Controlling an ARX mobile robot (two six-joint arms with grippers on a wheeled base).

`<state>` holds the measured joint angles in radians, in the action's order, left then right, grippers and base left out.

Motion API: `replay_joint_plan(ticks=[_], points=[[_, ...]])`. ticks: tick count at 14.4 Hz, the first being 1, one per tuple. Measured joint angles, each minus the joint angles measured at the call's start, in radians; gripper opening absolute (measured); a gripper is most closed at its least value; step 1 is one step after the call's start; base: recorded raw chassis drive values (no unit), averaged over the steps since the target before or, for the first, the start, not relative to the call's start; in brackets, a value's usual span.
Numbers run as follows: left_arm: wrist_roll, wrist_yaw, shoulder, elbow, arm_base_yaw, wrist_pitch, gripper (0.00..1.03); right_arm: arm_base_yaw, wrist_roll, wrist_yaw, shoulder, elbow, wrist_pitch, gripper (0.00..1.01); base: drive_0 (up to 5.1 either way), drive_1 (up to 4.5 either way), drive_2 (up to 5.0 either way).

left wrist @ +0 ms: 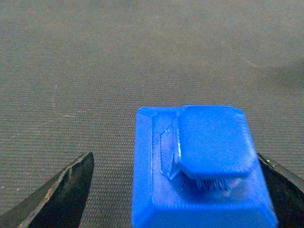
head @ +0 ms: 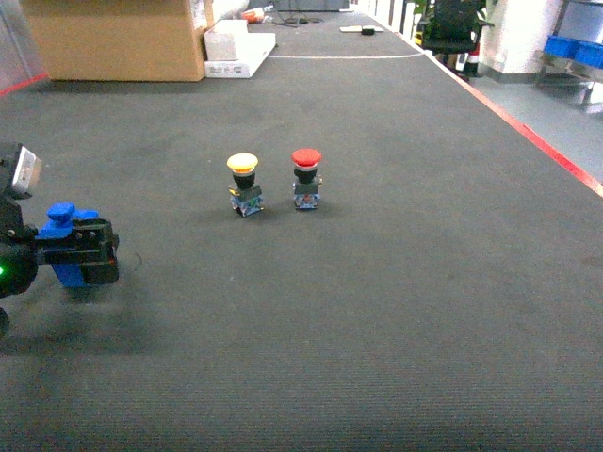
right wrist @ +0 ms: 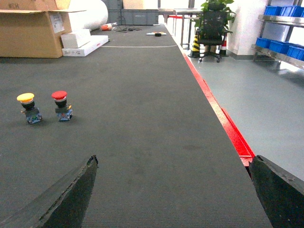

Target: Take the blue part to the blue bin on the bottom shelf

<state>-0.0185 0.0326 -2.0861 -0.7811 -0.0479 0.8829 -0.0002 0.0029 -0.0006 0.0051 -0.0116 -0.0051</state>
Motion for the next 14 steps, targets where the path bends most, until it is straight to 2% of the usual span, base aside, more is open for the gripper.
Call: replay_joint_plan(ticks=[3,7,8,10,12,14], points=[[0.005,-0.002,-0.077,-0.089,-0.011,-0.023,0.95,0.000,0.000,0.000,0.000,0.000,0.000,0.98,0.0,0.00,0.0],[0.020,0.013,-0.090,-0.121,-0.024,-0.032,0.51,0.000,0.000,0.000,0.000,0.000,0.000,0.98,0.0,0.00,0.0],[0.019,0.016,-0.090,-0.121,-0.025,-0.029,0.45,0.000,0.000,0.000,0.000,0.000,0.000,0.98,0.0,0.00,0.0],[0.019,0.016,-0.079,-0.097,-0.026,-0.016,0.45,0.000,0.000,0.000,0.000,0.000,0.000,0.98,0.0,0.00,0.0],[0.014,0.009,0.014,0.013,-0.019,0.011,0.45,0.000,0.000,0.000,0.000,0.000,0.000,0.98,0.0,0.00,0.0],[-0.009,-0.035,0.187,0.137,-0.008,0.019,0.44,0.000,0.000,0.000,0.000,0.000,0.000,0.98,0.0,0.00,0.0]])
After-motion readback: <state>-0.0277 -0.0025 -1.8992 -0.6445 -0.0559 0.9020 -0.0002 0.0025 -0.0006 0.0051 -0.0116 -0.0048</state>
